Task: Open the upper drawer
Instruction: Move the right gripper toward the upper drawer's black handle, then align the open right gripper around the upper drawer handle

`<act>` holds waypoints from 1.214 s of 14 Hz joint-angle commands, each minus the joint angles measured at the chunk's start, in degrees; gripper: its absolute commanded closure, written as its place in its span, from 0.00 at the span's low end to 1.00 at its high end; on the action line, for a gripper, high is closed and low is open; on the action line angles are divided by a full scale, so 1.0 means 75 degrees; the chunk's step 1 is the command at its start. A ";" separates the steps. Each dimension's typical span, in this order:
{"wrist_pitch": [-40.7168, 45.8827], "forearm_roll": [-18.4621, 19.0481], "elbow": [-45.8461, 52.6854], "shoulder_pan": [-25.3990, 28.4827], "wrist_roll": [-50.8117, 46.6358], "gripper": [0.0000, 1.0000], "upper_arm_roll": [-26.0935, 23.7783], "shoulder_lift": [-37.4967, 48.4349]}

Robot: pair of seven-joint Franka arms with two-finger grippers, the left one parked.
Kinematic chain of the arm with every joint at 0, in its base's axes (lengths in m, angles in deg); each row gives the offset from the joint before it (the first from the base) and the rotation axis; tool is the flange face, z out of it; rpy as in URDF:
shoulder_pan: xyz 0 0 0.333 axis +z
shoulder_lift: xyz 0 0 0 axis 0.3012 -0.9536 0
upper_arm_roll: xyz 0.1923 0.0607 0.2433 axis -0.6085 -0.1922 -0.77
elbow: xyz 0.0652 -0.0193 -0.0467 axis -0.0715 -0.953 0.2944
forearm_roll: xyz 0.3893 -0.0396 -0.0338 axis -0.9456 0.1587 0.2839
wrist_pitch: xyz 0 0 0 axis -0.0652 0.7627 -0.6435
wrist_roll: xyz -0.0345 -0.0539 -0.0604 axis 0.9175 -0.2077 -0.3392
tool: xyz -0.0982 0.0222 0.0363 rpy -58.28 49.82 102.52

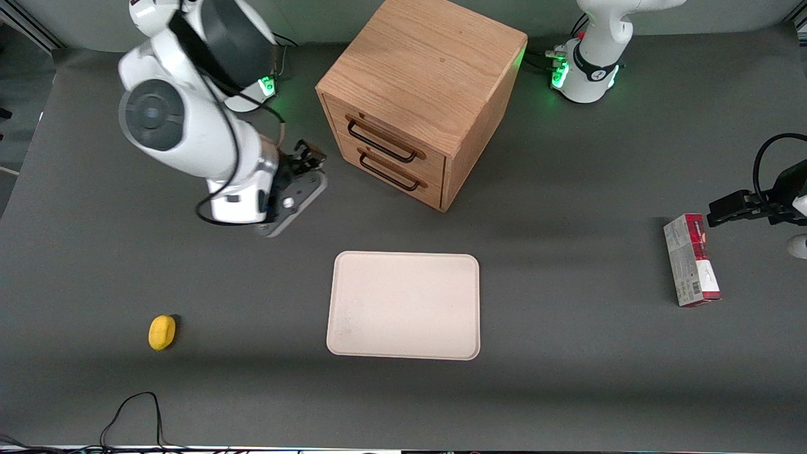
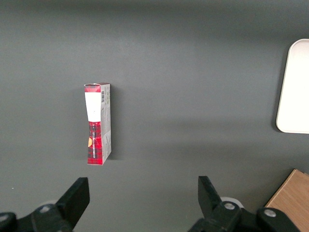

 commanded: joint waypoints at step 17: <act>0.0206 -0.0977 -0.0736 0.1370 0.0620 0.00 0.0079 -0.0488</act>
